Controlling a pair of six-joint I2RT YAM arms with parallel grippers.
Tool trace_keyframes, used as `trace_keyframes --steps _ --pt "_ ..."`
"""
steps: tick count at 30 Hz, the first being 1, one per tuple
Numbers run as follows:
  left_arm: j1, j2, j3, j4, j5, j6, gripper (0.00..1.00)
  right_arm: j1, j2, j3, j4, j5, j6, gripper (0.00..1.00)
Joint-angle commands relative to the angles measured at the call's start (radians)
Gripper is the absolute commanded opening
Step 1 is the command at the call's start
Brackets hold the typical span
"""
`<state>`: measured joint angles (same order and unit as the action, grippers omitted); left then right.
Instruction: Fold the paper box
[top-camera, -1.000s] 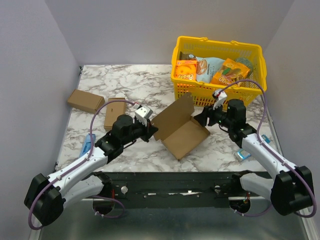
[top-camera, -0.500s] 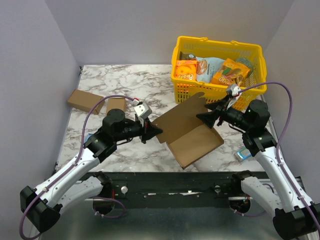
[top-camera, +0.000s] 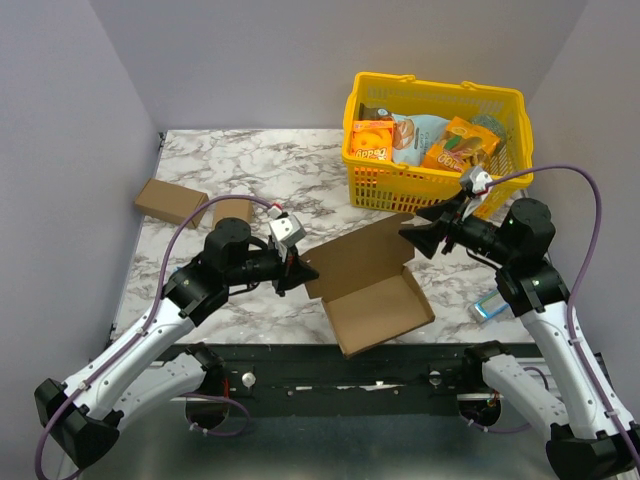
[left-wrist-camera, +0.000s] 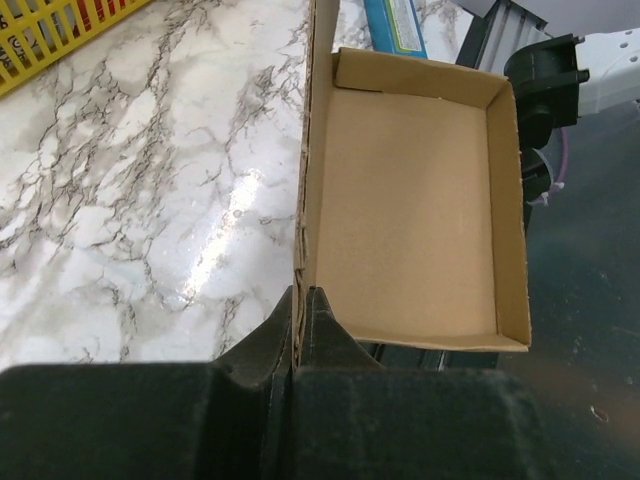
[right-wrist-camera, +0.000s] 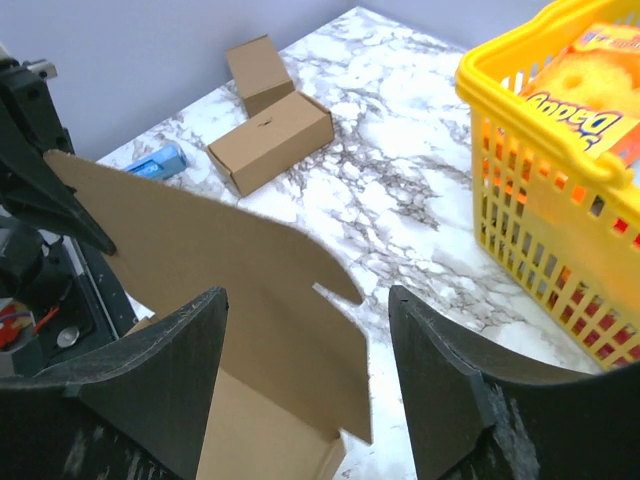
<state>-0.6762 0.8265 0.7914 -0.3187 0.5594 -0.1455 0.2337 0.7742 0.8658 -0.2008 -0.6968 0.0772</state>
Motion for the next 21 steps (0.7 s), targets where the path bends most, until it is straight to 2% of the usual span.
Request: trace_keyframes --steps 1,11,12,21 --pt "0.004 -0.027 0.026 -0.014 0.046 0.015 0.00 -0.004 0.023 0.047 -0.081 0.043 -0.036 0.73" --pt "0.009 -0.056 0.022 -0.011 0.034 0.014 0.00 -0.004 0.040 0.035 -0.092 -0.012 -0.048 0.66" --pt "0.009 -0.056 0.023 -0.010 0.033 0.015 0.00 -0.004 0.046 0.036 -0.094 -0.012 -0.048 0.63" --pt "0.015 -0.067 0.038 -0.030 0.011 0.034 0.00 -0.004 0.071 0.038 -0.097 -0.113 -0.051 0.53"
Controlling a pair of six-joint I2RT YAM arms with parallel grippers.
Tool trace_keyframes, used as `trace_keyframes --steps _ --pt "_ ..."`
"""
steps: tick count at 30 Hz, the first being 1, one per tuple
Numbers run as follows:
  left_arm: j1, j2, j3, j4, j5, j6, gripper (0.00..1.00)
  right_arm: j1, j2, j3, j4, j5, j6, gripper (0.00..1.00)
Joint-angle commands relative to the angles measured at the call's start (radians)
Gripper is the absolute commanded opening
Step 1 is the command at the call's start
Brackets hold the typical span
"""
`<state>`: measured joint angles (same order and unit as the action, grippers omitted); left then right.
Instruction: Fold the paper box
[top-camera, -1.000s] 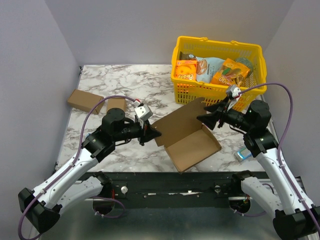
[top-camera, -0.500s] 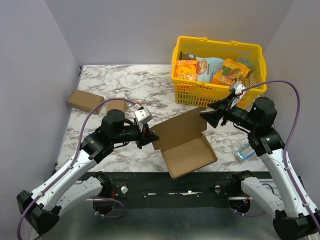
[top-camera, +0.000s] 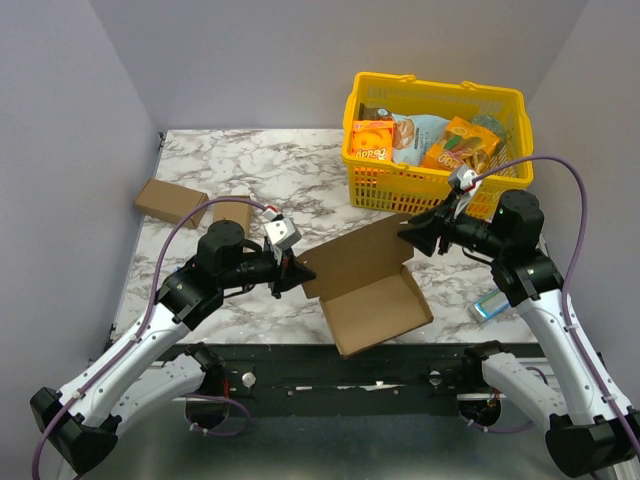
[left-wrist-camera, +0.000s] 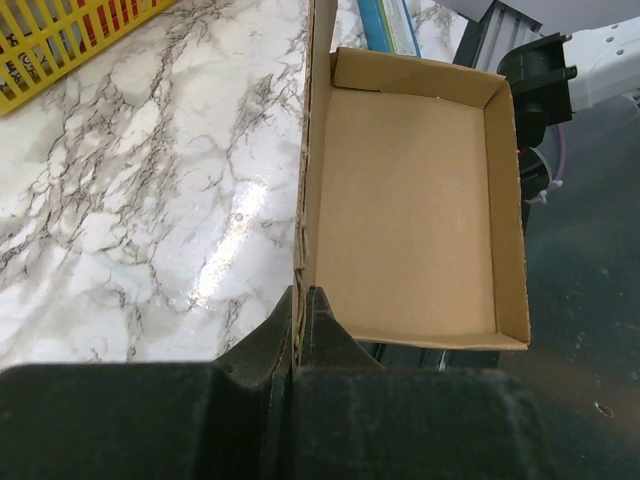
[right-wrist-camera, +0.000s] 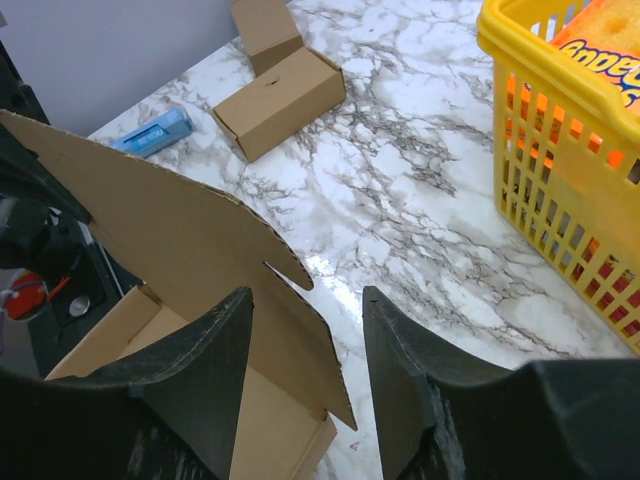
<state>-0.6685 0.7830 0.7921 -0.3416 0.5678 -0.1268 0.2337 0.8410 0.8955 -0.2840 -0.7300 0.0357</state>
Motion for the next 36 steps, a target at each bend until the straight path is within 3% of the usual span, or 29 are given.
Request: trace_keyframes --steps 1,5,9,16,18,26,36 --pt "0.009 -0.027 0.038 -0.007 0.003 0.015 0.00 -0.004 0.004 0.008 -0.014 -0.089 -0.010 0.52" --pt "0.013 -0.030 0.041 -0.011 -0.008 0.018 0.00 -0.004 0.006 0.008 -0.014 -0.106 -0.013 0.44" --pt "0.015 -0.028 0.039 -0.013 -0.026 0.021 0.00 -0.005 0.006 0.008 -0.014 -0.108 -0.013 0.21" --pt "0.017 -0.005 0.042 -0.008 -0.163 -0.003 0.00 0.001 0.003 -0.006 -0.012 -0.063 -0.016 0.06" --pt "0.017 0.012 0.039 0.021 -0.218 -0.017 0.00 0.024 -0.020 -0.045 0.028 0.022 0.004 0.01" --pt "0.012 0.127 0.027 0.173 -0.362 -0.103 0.00 0.170 -0.086 -0.188 0.202 0.493 0.076 0.01" --pt "-0.062 0.317 0.044 0.312 -0.560 -0.097 0.00 0.303 -0.039 -0.368 0.509 0.828 0.220 0.01"
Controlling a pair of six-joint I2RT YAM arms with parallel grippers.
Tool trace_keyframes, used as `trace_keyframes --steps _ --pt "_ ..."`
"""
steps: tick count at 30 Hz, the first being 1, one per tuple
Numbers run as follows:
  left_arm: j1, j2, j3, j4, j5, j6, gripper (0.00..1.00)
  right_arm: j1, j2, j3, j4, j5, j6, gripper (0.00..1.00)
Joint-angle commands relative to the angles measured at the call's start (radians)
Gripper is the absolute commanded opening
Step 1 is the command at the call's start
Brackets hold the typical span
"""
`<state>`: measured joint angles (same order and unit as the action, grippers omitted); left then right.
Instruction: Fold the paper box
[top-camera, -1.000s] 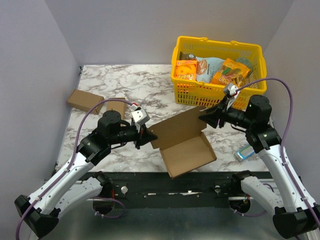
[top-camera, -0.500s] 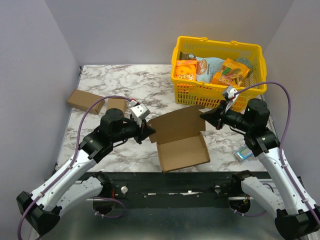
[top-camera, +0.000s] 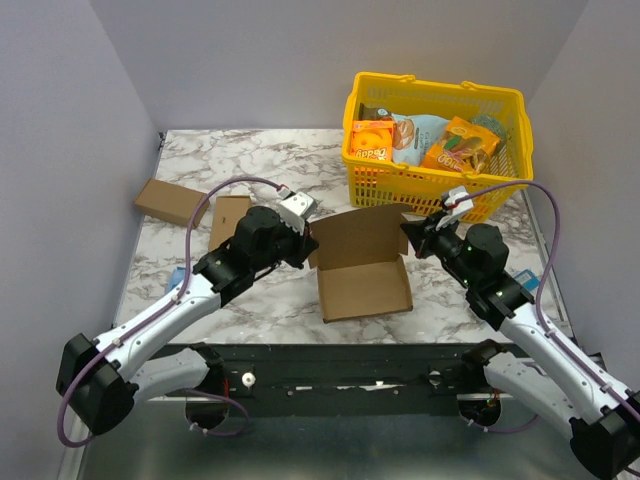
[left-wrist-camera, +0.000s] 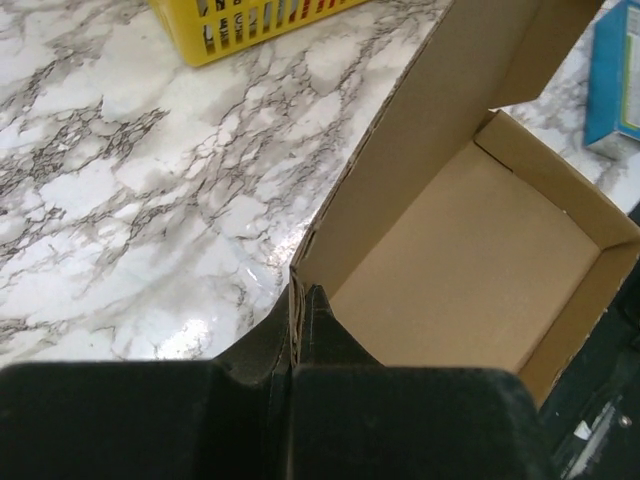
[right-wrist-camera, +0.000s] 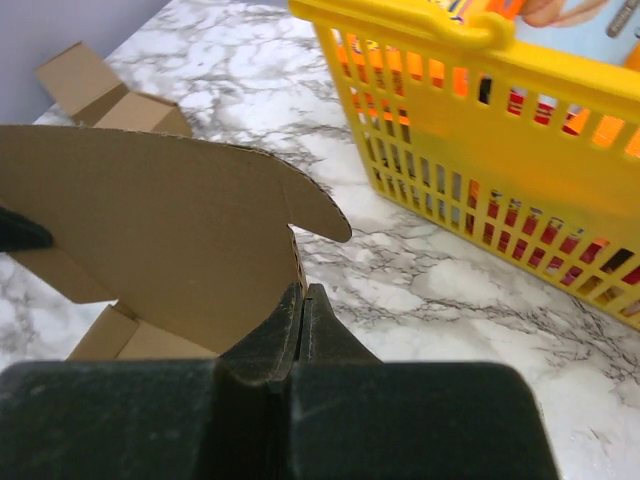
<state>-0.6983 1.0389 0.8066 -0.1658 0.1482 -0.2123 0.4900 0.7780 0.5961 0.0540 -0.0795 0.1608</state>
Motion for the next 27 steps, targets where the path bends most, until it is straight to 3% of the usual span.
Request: trace_keyframes --steps 1,13,19,23,27 --pt "-0.038 0.090 0.032 0.146 -0.183 -0.013 0.00 0.054 0.029 -0.079 0.188 0.197 0.114 0.01" --pt "-0.038 0.277 0.026 0.241 -0.461 -0.085 0.00 0.091 0.101 -0.301 0.530 0.359 0.138 0.01" --pt "-0.040 0.317 0.017 0.316 -0.405 -0.105 0.02 0.091 0.130 -0.315 0.555 0.363 0.120 0.01" --pt "-0.030 0.331 0.014 0.324 -0.346 -0.078 0.27 0.091 0.176 -0.295 0.535 0.324 0.080 0.01" --pt "0.008 0.325 -0.017 0.347 -0.235 -0.062 0.42 0.091 0.179 -0.302 0.541 0.274 0.052 0.01"
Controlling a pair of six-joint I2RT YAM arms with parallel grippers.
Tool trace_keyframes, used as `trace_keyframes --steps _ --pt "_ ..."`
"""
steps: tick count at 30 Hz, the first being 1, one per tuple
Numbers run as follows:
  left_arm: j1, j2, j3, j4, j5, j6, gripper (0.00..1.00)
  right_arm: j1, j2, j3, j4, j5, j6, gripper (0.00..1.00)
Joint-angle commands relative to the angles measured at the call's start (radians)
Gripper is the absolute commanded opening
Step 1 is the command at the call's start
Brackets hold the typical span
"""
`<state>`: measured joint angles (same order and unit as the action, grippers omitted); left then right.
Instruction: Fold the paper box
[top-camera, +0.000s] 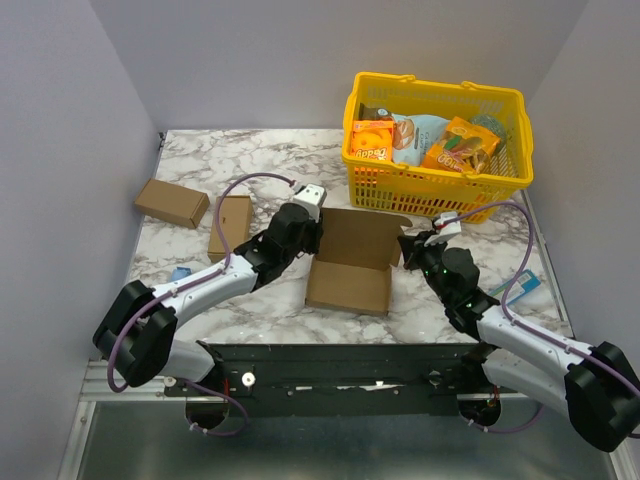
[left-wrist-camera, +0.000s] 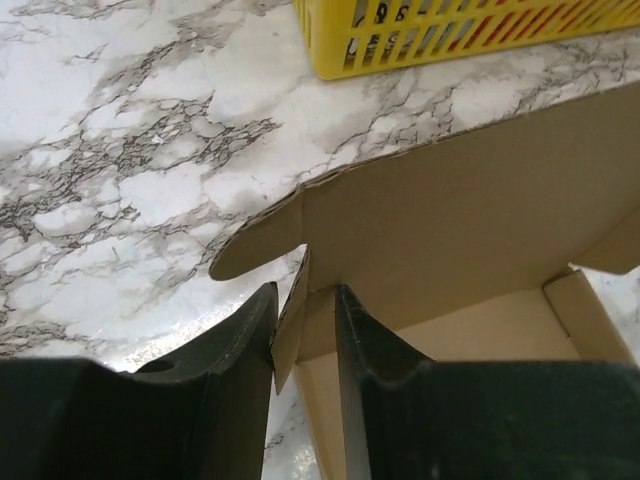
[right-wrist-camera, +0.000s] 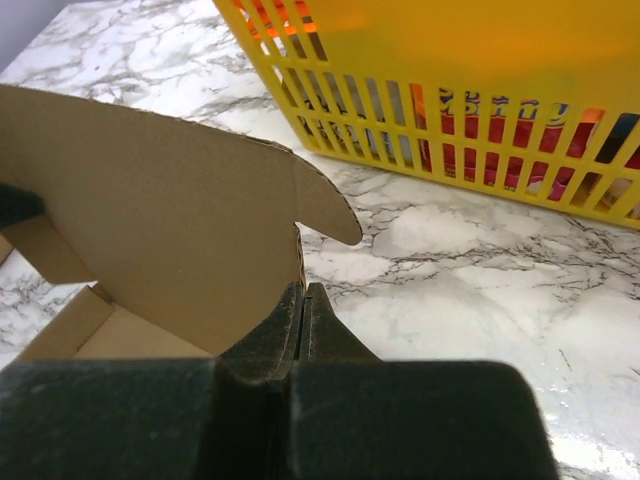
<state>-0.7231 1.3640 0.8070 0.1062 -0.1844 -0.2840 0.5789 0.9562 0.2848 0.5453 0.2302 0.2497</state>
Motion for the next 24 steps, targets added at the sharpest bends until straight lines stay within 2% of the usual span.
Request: trace_keyframes --steps 1,4,11,16,19,24 --pt "0.043 -0.002 -0.026 0.096 0.123 0.009 0.43 0.002 0.003 0.008 0.051 -0.043 -0.046 0.01" --pt "0.079 -0.006 -0.051 0.112 0.183 -0.009 0.43 0.002 0.009 0.013 0.039 -0.032 -0.050 0.01" --pt "0.082 0.000 -0.060 0.075 0.209 0.008 0.47 0.002 0.003 0.024 0.022 -0.025 -0.081 0.01" --pt "0.082 0.017 -0.071 0.096 0.218 0.020 0.46 0.002 0.007 0.034 0.016 -0.042 -0.092 0.01" --pt "0.082 0.032 -0.055 0.066 0.200 0.017 0.39 0.002 0.010 0.040 0.004 -0.019 -0.092 0.01" --pt "0.082 0.032 -0.068 0.069 0.198 0.008 0.19 0.002 -0.002 0.030 0.015 -0.025 -0.092 0.01"
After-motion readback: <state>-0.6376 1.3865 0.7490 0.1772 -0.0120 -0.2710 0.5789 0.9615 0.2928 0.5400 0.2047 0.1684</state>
